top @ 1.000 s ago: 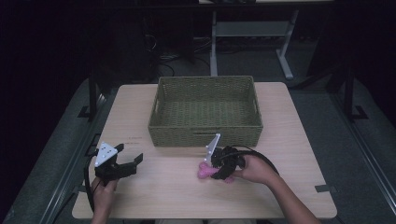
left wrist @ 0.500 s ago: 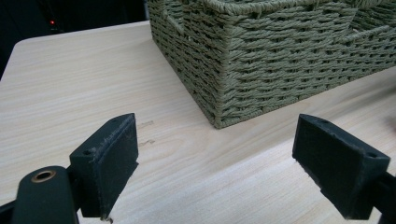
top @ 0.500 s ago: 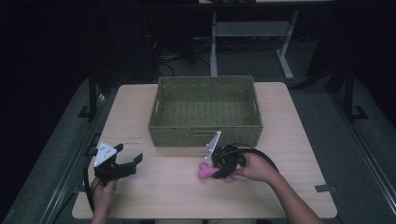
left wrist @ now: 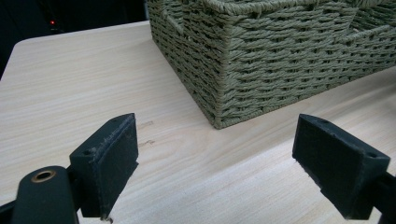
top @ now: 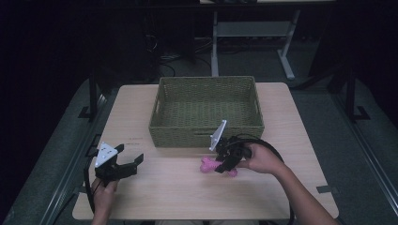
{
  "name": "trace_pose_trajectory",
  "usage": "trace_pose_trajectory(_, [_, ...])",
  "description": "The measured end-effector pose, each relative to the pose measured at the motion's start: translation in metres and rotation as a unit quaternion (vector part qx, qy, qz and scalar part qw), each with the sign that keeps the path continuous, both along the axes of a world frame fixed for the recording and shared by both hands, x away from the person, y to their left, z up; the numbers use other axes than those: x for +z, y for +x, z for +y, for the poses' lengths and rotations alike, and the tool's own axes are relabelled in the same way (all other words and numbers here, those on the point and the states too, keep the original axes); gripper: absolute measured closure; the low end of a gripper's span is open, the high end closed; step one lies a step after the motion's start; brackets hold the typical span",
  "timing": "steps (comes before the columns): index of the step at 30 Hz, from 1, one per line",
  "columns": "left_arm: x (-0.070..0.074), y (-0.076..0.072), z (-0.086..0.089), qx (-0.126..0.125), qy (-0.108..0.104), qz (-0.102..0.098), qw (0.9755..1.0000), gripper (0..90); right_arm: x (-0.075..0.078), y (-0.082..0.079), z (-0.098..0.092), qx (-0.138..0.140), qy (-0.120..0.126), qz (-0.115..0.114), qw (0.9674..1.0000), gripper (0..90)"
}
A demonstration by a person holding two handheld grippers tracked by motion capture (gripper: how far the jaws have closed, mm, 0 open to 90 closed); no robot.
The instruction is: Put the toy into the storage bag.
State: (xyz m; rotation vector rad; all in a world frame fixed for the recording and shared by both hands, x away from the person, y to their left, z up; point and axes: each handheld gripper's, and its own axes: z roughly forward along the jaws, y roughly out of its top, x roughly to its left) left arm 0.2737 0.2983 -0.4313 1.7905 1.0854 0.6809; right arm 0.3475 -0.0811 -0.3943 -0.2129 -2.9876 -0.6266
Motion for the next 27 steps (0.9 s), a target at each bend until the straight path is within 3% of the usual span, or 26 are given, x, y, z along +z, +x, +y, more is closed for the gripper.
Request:
trace_pose_trajectory(12, [0.000, 0.000, 0.001, 0.002, 0.000, -0.002, 1.0000, 13.9, 0.035, 0.018, -0.004, 0.003, 0.011, 0.004, 0.9999, 58.2])
trace_pose_trajectory(27, [0.000, 0.000, 0.001, 0.004, -0.001, 0.000, 1.0000, 13.8, 0.060, 0.042, -0.003, -0.002, 0.016, 0.003, 0.9999, 58.2])
